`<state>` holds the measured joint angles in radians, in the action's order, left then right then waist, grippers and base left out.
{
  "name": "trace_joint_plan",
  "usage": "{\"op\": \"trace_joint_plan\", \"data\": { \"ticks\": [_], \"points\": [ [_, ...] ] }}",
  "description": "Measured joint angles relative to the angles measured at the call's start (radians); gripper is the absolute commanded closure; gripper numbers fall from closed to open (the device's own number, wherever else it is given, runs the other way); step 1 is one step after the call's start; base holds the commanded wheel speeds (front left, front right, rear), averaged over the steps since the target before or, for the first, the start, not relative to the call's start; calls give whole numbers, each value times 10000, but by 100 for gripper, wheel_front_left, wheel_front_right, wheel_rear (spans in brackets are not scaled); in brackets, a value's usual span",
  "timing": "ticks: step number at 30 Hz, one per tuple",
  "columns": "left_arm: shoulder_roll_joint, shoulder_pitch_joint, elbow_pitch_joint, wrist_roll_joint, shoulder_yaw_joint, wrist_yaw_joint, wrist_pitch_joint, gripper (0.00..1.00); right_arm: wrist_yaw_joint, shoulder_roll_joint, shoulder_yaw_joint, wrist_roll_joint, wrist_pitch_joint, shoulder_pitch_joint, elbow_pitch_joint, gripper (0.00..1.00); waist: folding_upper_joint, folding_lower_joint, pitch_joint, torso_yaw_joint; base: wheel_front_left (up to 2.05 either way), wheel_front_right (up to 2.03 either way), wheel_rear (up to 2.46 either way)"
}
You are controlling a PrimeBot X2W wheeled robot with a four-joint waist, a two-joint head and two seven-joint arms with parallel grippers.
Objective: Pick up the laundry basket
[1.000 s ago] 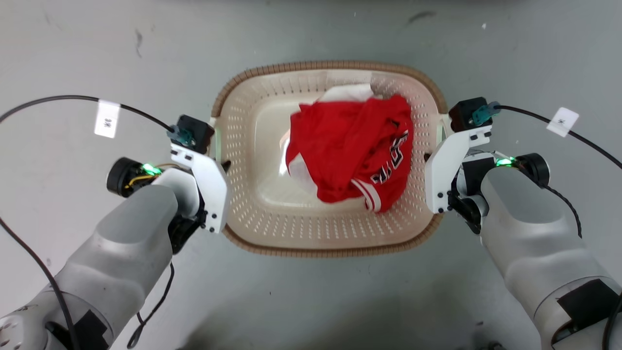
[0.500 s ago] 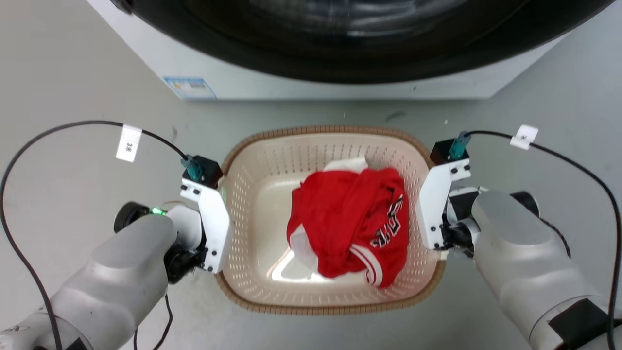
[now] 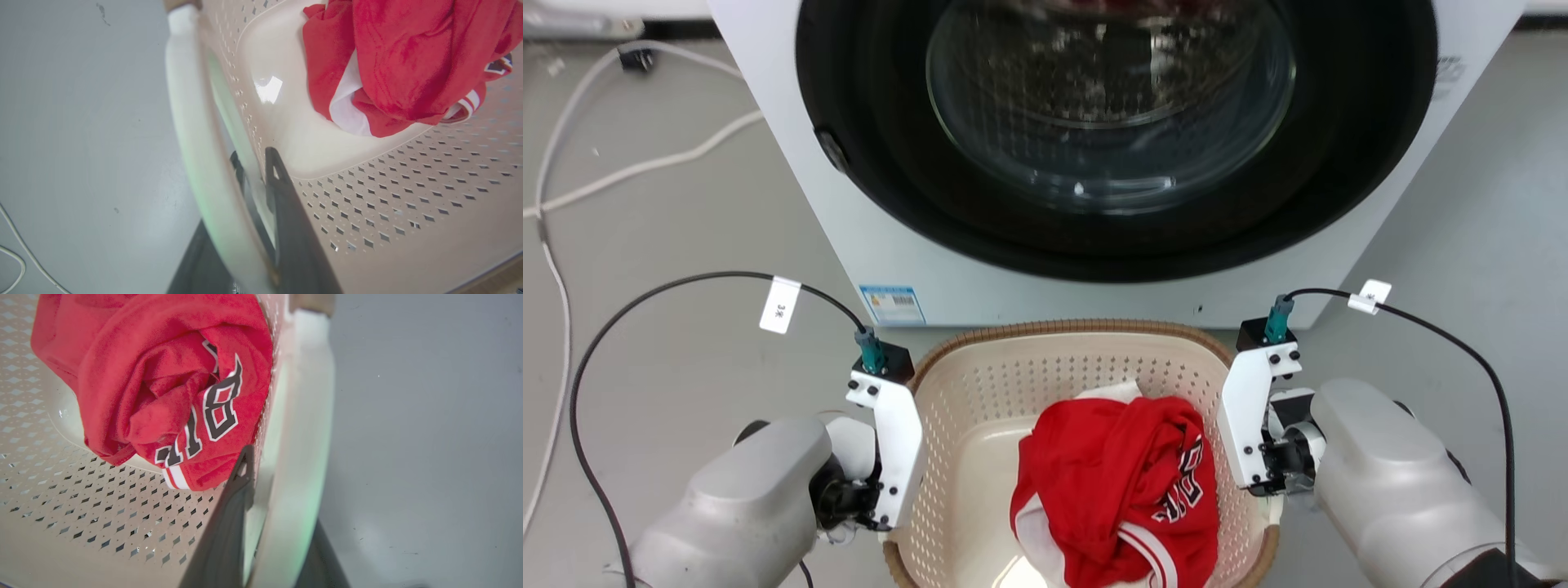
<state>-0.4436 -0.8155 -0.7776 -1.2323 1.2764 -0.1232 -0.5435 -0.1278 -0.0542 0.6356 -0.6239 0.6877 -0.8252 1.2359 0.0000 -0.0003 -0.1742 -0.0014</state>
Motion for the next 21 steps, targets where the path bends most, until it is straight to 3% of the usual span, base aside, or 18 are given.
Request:
{"op": "trace_joint_plan", "data": {
  "ticks": [10,21],
  "points": [
    [238,415,-169,-36,6,2,-470,100,2,-19,142,-303,176,460,130,100,0,0,1711,66,0,0,0],
    [391,585,-217,-305,2,10,-1244,100,2,-36,267,-506,382,578,286,100,0,1,2265,8,0,0,0]
  ]
}}
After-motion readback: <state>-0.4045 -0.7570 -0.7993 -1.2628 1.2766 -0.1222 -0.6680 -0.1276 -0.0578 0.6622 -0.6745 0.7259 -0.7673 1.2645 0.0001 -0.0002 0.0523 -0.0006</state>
